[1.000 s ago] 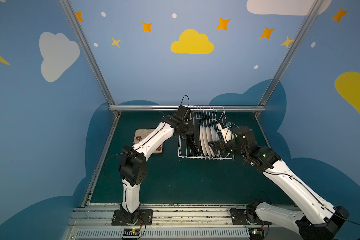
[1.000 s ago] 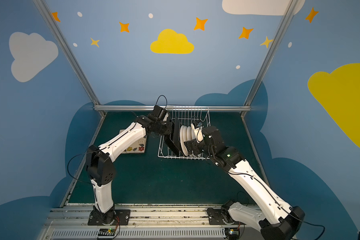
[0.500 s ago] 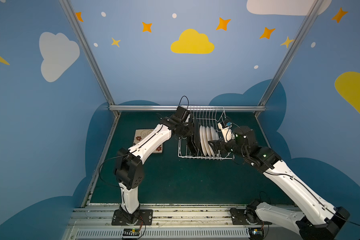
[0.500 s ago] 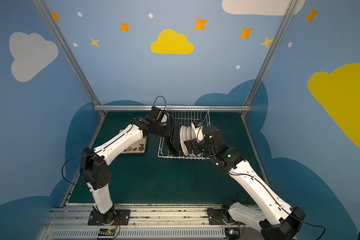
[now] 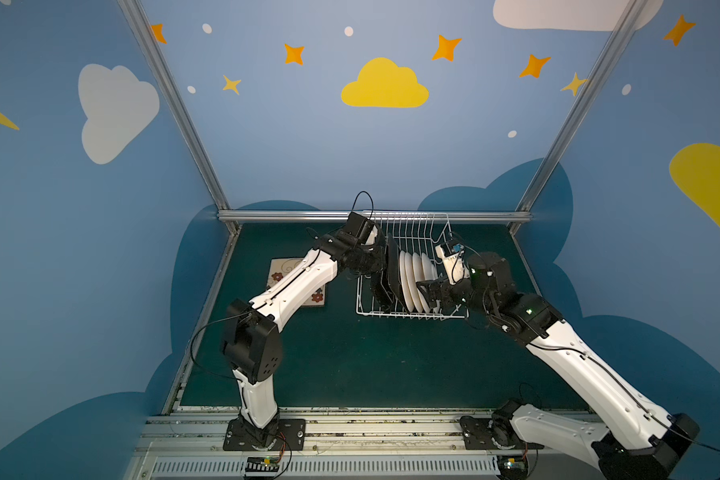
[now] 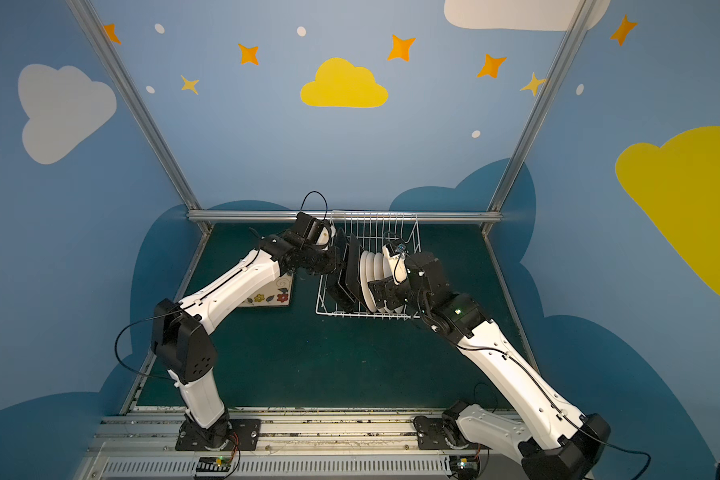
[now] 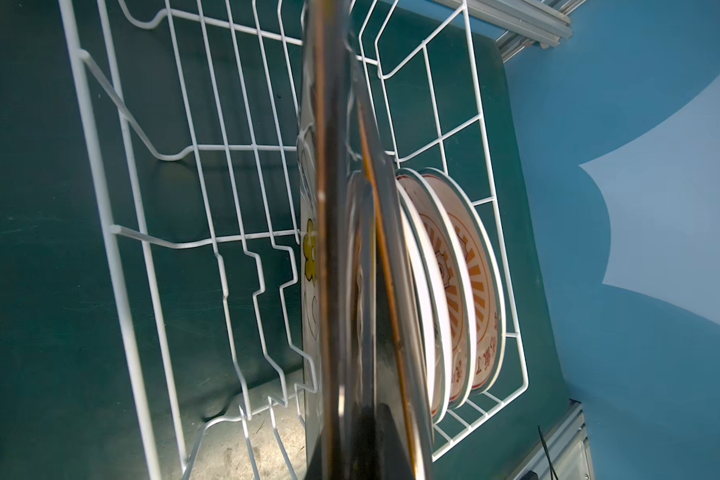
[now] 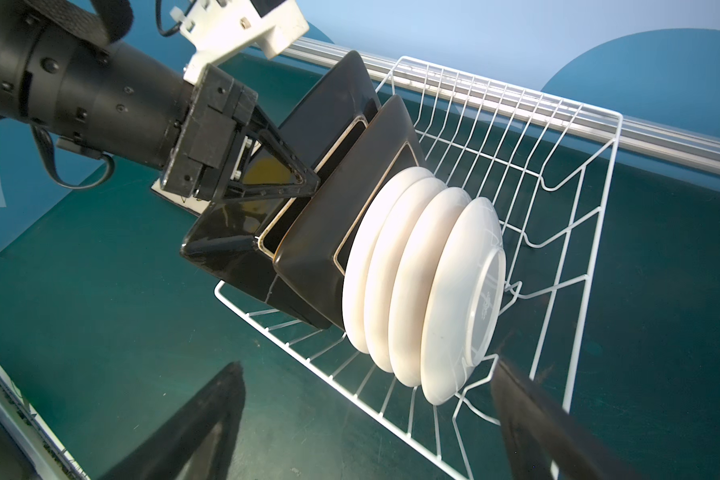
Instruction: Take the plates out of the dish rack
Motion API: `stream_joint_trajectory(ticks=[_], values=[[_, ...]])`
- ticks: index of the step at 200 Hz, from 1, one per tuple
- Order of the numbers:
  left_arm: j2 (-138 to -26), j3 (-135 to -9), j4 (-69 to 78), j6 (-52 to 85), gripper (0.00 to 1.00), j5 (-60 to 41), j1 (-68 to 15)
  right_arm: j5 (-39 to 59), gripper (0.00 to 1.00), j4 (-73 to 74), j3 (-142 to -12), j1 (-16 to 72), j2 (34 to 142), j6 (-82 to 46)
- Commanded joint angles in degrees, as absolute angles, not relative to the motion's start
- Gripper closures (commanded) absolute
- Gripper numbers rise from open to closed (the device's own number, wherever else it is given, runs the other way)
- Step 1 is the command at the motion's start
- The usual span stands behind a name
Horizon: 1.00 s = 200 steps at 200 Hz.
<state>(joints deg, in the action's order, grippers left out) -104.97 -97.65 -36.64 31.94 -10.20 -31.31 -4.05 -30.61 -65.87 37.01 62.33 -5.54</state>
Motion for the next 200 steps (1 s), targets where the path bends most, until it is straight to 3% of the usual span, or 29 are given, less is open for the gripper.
stream_joint_trajectory(ticks=[1,62,116,200], values=[[-103.49,-96.08,-38.85,28.01,0.97,-7.45,-29.1,-4.61,0.08,-29.53,-66.18,37.02,61.88,-5.38],[-103.7,-95.3,-40.65,26.87,0.97,-10.28,-27.3,-4.57,0.08,-29.54,-66.13,36.91,62.2,-5.29],[-99.27,-92.07,-29.82,29.88,0.97,-20.59,-25.81,-2.67,0.08,-30.32,-68.55,36.84,63.59,-5.66],[-92.73,-91.98,-27.73,30.73,0.97,-20.16,-24.93,-1.9,0.08,-29.53,-68.58,36.43,63.54,-6.92]])
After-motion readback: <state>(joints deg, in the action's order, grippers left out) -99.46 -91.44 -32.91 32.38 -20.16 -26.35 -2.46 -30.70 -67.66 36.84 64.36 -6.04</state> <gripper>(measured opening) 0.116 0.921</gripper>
